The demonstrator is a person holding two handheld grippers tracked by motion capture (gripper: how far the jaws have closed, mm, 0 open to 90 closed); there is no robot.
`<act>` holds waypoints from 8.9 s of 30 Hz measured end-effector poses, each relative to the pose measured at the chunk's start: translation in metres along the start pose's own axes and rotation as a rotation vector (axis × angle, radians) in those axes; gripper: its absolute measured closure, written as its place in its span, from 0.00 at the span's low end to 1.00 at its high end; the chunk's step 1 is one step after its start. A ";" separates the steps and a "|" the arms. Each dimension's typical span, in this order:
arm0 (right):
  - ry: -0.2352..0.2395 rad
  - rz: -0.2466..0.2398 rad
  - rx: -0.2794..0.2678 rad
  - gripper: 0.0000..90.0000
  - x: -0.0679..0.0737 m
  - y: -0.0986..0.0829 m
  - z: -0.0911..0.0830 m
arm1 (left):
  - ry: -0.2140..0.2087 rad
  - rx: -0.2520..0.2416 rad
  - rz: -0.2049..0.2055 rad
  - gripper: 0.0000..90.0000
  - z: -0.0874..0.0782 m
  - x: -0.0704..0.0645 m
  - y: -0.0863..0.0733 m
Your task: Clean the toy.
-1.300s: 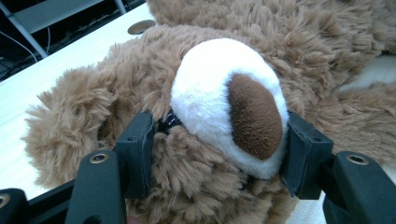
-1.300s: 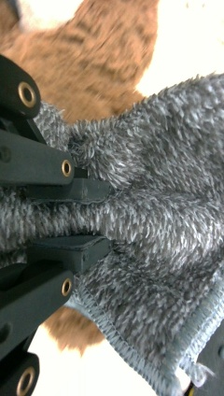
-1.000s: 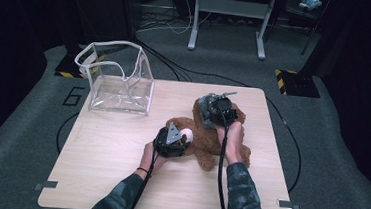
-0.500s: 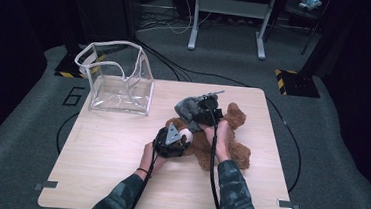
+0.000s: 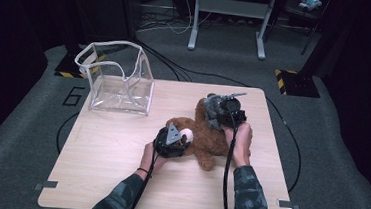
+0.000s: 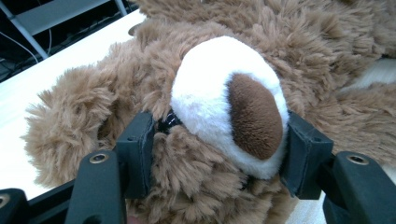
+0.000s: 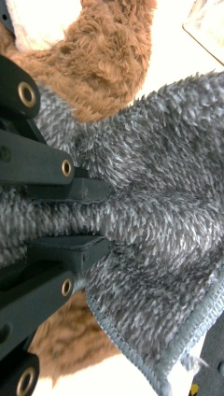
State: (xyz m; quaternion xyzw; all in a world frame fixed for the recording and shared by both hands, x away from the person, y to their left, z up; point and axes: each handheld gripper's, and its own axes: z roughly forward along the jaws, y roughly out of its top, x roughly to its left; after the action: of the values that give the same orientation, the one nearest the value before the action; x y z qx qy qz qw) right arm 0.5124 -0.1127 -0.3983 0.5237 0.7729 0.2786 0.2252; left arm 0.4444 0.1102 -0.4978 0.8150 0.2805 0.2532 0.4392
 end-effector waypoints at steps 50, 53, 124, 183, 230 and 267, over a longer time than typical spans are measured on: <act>-0.162 0.062 0.119 0.84 -0.061 -0.009 0.006 | -0.005 0.007 -0.004 0.42 0.000 0.000 0.001; -0.114 0.103 0.064 0.84 -0.065 -0.007 -0.008 | -0.009 0.008 -0.007 0.42 0.000 0.000 0.001; 0.028 0.070 -0.005 0.83 -0.042 -0.037 -0.007 | -0.001 0.007 -0.014 0.42 0.001 0.000 0.002; 0.038 0.171 -0.045 0.82 -0.075 -0.066 -0.023 | -0.091 0.059 -0.123 0.42 0.006 0.021 0.011; 0.037 0.101 -0.017 0.81 -0.043 -0.056 -0.020 | -0.103 0.070 -0.147 0.42 0.008 0.026 0.013; 0.087 -0.072 -0.048 0.78 0.004 -0.048 -0.023 | -0.103 0.068 -0.141 0.41 0.007 0.025 0.013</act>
State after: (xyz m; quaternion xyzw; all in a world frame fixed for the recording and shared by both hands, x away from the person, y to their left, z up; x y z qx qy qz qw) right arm 0.4634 -0.1273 -0.4137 0.4773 0.7936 0.3111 0.2138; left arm 0.4704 0.1173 -0.4860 0.8195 0.3229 0.1698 0.4419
